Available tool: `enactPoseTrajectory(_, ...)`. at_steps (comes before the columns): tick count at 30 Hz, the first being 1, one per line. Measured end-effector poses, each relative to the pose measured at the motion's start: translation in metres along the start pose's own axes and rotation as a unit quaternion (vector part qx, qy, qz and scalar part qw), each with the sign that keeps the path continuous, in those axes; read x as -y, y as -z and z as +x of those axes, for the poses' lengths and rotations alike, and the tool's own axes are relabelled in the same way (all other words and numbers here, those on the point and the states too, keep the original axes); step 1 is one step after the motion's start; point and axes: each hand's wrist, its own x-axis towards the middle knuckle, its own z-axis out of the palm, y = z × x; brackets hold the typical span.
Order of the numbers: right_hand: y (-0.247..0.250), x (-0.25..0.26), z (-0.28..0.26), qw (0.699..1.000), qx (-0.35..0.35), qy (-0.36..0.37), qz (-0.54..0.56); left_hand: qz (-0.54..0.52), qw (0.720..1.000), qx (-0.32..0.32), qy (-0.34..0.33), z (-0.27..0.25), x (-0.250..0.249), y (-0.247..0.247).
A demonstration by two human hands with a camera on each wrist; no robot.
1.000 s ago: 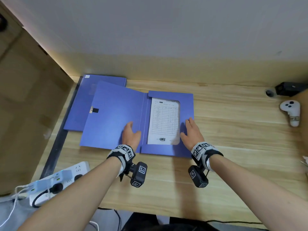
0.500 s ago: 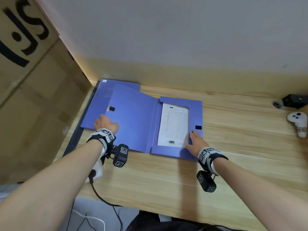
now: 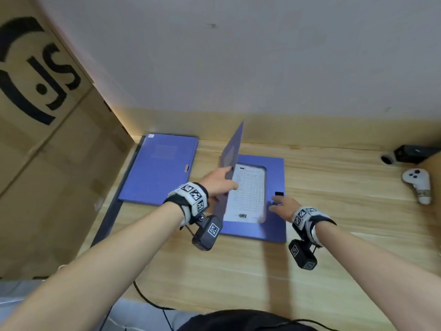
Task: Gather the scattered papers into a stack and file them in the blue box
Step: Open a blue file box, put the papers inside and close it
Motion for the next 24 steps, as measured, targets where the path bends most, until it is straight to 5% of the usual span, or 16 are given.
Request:
enactPoseTrajectory(5,0.029,-0.011,0.011,0.985,-0.044,0.002,0.166,0.166,0.986,-0.008,-0.013,0.023,-0.018,-0.046)
enactPoseTrajectory(10,0.047,0.004,0.007,0.948,-0.004,-0.02,0.319,0.09,0.995,0.012,0.036,0.056,-0.015,-0.065)
enactPoseTrajectory(19,0.022,-0.029,0.031,0.986,-0.086,-0.043,0.139,0.17,0.978,-0.027,0.118,0.108,0.061,-0.049)
enactPoseTrajectory(24,0.011,-0.041,0.037,0.993,-0.077,-0.089,0.025,0.101,0.984,-0.055,0.138,0.124,0.096,-0.062)
